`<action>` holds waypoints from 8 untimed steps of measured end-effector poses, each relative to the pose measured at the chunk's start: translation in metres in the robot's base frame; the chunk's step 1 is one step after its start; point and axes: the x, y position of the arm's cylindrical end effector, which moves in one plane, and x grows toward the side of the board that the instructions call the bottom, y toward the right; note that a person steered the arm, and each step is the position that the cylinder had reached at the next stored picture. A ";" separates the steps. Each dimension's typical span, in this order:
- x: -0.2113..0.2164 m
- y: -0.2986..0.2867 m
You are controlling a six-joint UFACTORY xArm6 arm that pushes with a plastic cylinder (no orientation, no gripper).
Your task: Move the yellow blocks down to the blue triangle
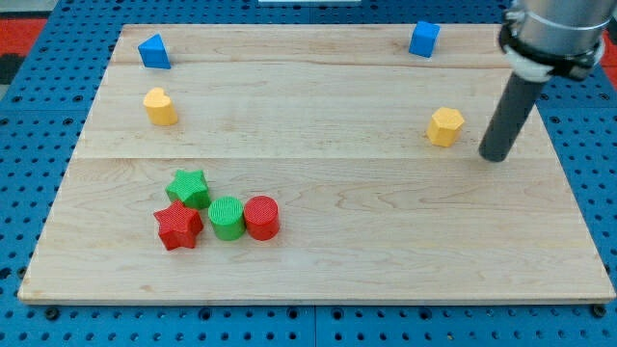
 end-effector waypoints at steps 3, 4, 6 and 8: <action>-0.055 -0.192; -0.028 -0.182; -0.050 -0.259; -0.033 -0.291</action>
